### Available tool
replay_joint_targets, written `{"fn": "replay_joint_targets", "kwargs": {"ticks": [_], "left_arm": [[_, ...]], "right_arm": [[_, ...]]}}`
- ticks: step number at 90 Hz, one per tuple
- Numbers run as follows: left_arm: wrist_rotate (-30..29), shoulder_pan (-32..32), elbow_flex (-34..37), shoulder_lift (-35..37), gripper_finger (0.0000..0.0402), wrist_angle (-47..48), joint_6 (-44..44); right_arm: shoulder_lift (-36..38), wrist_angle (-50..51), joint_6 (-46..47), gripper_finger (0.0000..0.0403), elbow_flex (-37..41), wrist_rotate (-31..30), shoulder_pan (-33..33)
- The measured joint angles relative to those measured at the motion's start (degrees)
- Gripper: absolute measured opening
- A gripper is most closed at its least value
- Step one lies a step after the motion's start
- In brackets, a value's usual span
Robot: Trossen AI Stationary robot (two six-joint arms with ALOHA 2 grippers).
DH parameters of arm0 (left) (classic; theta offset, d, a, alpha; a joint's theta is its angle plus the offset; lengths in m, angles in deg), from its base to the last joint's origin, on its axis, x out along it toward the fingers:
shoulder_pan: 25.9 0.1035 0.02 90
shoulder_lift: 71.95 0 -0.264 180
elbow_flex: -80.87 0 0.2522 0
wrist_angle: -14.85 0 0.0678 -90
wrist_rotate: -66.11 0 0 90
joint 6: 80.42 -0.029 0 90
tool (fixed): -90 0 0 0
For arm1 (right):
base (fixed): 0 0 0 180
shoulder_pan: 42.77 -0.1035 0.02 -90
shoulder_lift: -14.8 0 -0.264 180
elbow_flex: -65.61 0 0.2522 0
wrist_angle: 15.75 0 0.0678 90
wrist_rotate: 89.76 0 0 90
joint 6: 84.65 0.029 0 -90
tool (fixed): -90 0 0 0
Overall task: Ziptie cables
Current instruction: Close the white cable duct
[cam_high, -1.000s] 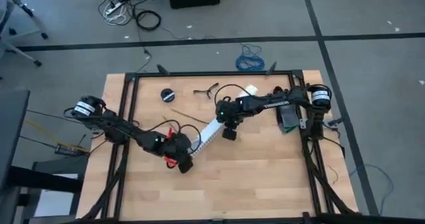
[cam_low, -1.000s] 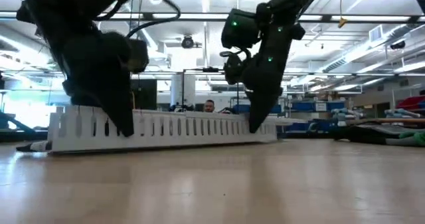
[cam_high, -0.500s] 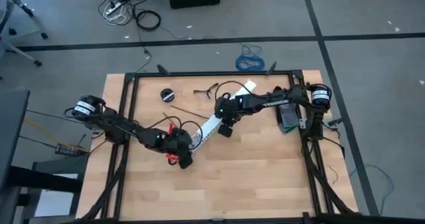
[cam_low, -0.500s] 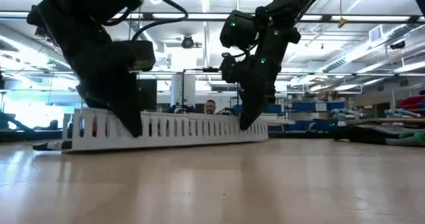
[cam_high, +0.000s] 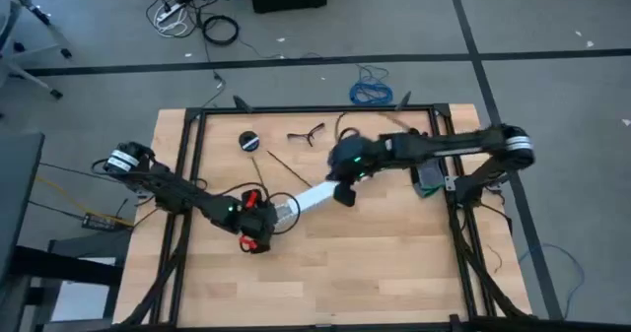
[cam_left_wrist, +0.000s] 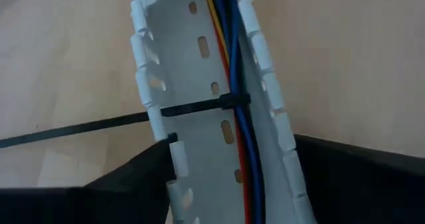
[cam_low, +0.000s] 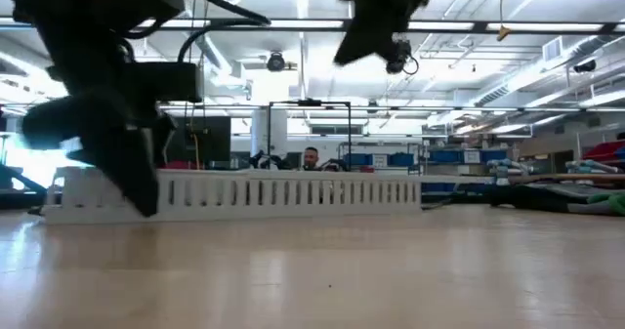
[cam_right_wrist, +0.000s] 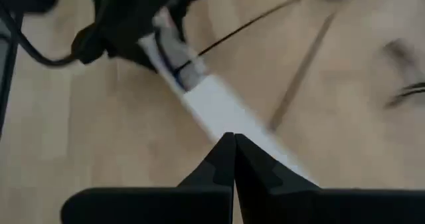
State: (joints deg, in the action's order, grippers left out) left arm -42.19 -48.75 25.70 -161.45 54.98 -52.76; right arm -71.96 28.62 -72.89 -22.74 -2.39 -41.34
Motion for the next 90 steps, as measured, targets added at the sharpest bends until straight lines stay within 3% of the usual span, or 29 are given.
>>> {"fn": "replay_joint_targets", "kwargs": {"ticks": [11, 44, 59, 68, 82, 90], "left_arm": [[2.96, -2.50, -0.07, 0.09, 0.0254, 3.03, -8.21], [1.86, -7.71, -0.05, 0.04, 0.0254, 6.22, -12.78], [-2.06, -10.60, 0.01, -0.07, 0.0254, 6.15, -28.26], [-7.95, -12.71, 0.17, -0.27, 0.0254, 6.23, -33.69], [-25.53, -14.83, 0.97, -1.19, 0.0254, 10.10, -34.50], [-31.39, -15.08, 0.50, -3.00, 0.0254, 10.35, -33.83]], "right_arm": [[4.82, 6.49, -0.88, 0.0000, 0.00, -0.75, 1.51], [7.17, 20.07, -3.68, 0.0000, 0.07, -0.71, 3.19], [7.23, 21.73, -3.96, 0.0000, 0.09, -3.54, 3.57], [7.23, 21.53, -5.22, 0.0000, 0.09, -6.73, 3.66], [7.23, 24.62, -5.97, 0.0000, 0.09, -12.93, 4.45], [7.23, 29.98, -4.64, 0.0000, 0.11, -17.55, 4.42]]}}
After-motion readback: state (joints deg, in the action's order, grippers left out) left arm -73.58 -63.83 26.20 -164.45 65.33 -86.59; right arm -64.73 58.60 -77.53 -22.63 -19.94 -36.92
